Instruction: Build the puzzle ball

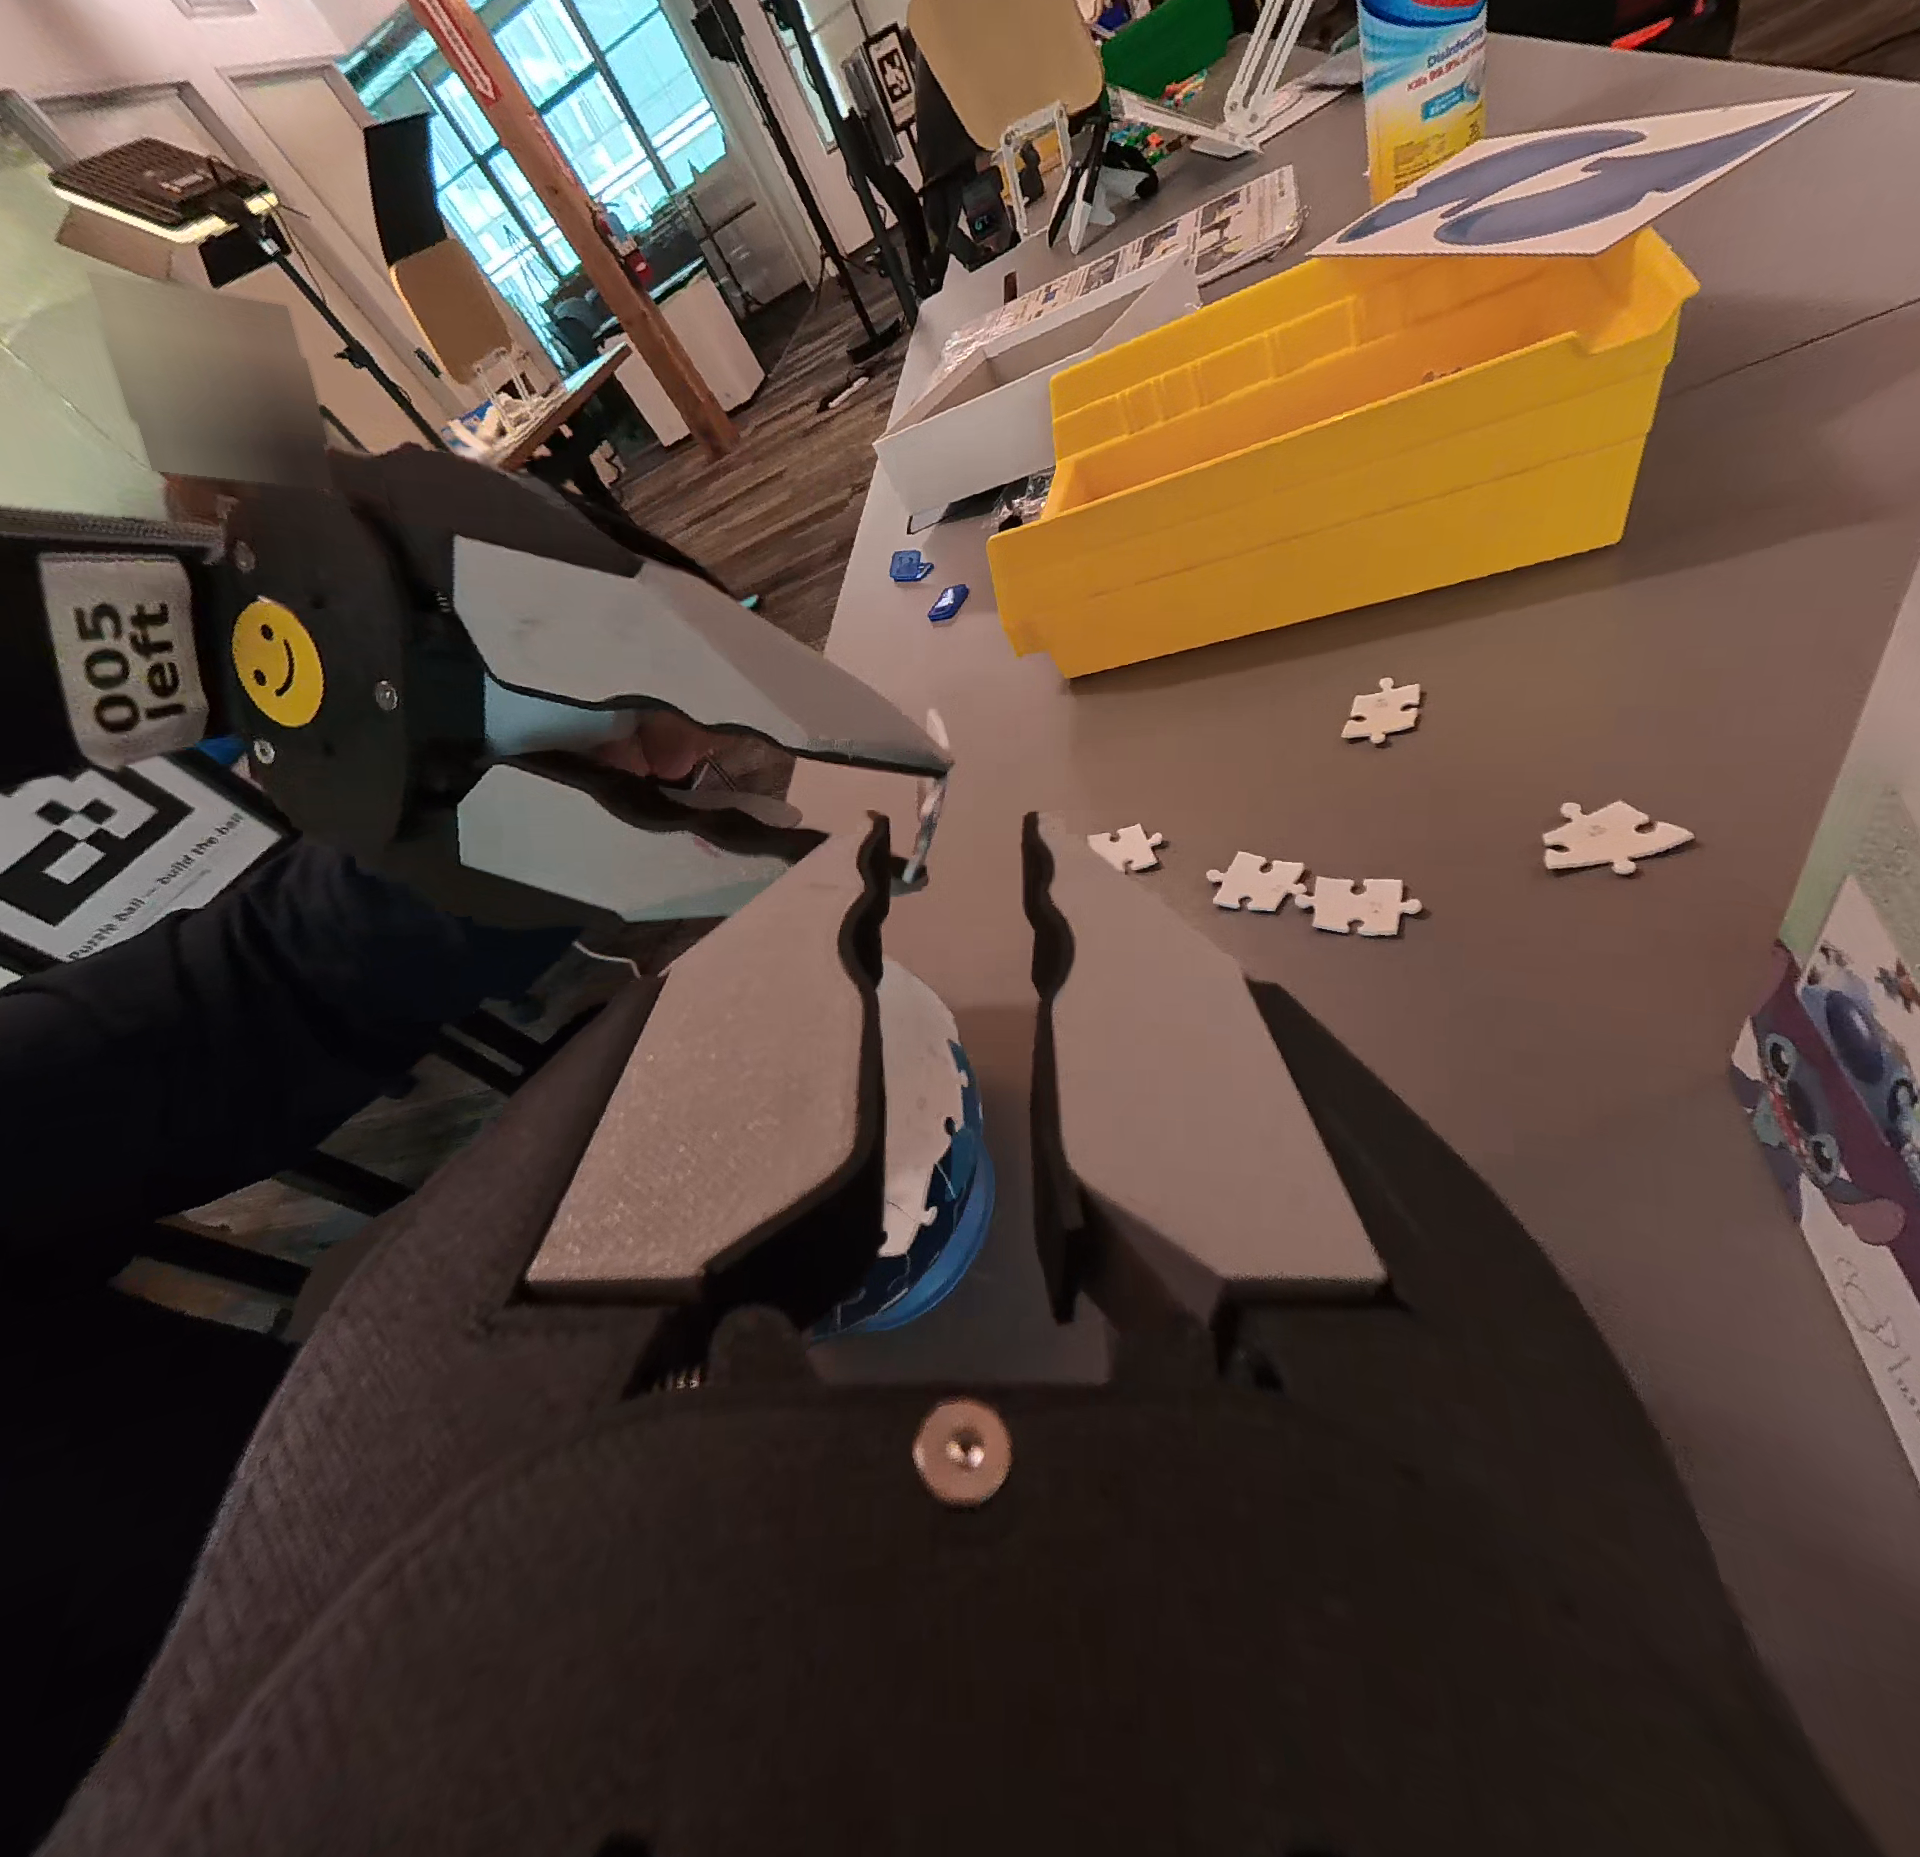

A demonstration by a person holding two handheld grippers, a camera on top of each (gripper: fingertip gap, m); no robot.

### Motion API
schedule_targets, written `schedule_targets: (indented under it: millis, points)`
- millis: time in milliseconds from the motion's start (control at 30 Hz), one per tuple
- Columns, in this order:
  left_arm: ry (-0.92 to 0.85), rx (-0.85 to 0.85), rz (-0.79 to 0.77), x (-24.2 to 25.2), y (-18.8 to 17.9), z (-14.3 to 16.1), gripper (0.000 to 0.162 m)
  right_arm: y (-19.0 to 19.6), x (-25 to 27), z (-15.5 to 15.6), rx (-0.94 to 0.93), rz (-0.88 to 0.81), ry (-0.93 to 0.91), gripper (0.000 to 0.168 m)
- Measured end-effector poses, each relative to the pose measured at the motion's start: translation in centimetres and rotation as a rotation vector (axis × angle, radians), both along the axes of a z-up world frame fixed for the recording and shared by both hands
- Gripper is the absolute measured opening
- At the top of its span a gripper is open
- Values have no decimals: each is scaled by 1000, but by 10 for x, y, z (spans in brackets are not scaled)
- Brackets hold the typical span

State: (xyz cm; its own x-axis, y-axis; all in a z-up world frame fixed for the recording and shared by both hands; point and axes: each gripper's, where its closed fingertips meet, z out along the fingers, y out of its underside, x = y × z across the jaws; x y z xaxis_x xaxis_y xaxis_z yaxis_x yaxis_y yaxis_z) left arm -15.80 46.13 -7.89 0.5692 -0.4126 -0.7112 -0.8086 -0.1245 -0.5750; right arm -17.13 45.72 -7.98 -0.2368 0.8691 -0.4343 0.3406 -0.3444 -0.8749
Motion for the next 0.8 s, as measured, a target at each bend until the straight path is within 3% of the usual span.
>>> schedule_targets:
  millis: [133,333,633,800]
  points:
    - [57,10,5,6,0,-3,16,-6,0,0,-41,40,7,1]
    - [2,-25,28,3,-2,-4,12,1,3,-3,48,12,-31,0]
    - [-329,-278,39,-8,-20,-5,36,-2,16,-5,211,61,-102,0]
    - [-468,-364,-22,6,-23,-3,24,-15,17,-12,306,105,-134,0]
